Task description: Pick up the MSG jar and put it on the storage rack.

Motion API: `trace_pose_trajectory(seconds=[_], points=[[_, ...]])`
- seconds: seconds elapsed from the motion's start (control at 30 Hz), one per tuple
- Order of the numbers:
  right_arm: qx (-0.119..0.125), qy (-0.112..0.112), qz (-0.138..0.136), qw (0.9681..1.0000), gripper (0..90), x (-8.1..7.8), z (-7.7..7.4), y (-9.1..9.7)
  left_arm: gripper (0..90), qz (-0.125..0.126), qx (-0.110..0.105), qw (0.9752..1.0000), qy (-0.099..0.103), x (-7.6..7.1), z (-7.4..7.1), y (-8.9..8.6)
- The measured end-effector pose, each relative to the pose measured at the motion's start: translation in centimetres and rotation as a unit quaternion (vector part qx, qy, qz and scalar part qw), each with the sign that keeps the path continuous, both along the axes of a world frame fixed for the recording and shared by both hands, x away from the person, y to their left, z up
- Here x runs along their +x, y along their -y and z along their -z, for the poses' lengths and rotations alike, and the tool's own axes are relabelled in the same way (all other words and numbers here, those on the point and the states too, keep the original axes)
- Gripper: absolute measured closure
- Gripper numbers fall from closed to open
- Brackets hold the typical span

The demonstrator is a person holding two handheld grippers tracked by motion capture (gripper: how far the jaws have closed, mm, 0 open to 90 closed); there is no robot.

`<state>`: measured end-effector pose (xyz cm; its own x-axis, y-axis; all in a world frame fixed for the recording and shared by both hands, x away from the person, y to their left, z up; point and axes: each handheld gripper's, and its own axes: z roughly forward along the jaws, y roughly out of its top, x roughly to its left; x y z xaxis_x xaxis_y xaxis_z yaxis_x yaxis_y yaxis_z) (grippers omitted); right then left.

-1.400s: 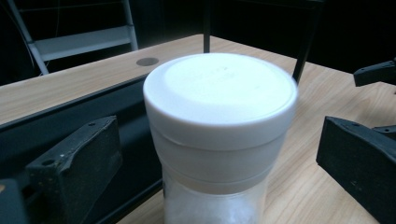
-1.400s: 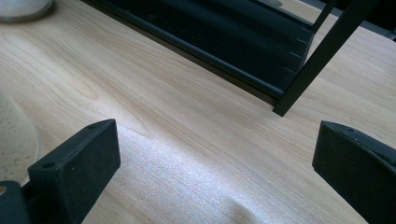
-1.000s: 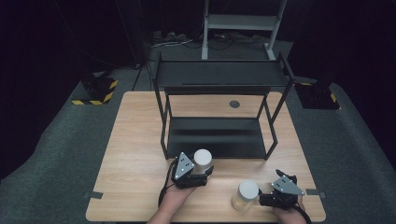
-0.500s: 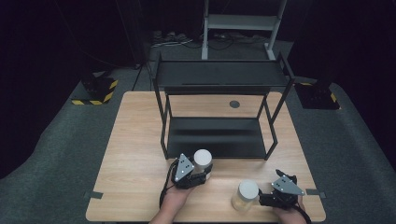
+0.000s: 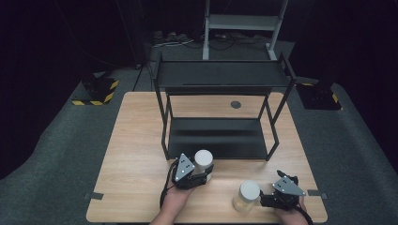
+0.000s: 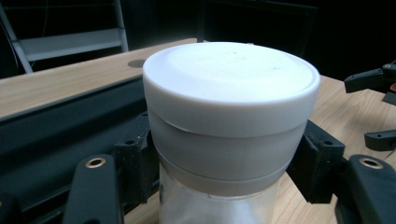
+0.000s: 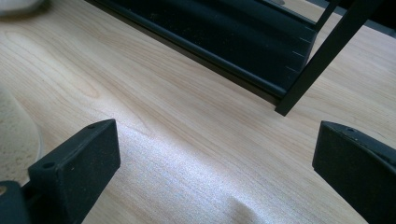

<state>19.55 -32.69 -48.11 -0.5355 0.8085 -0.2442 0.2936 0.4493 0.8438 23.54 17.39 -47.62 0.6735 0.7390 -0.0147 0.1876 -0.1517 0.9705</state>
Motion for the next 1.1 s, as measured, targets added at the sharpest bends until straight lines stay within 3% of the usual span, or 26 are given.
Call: trace_pose_trajectory(seconds=[0.5, 1.1], points=[[-0.001, 0.0, -0.001, 1.0, 0.0, 0.0, 0.0, 0.0, 34.8, -0.005, -0.014, 0.9998, 0.01, -0.9, -2.8, -1.6], [0.002, 0.0, -0.001, 1.0, 0.0, 0.0, 0.0, 0.1, 34.7, -0.038, -0.023, 0.9985, 0.034, -1.8, -6.3, -4.0]])
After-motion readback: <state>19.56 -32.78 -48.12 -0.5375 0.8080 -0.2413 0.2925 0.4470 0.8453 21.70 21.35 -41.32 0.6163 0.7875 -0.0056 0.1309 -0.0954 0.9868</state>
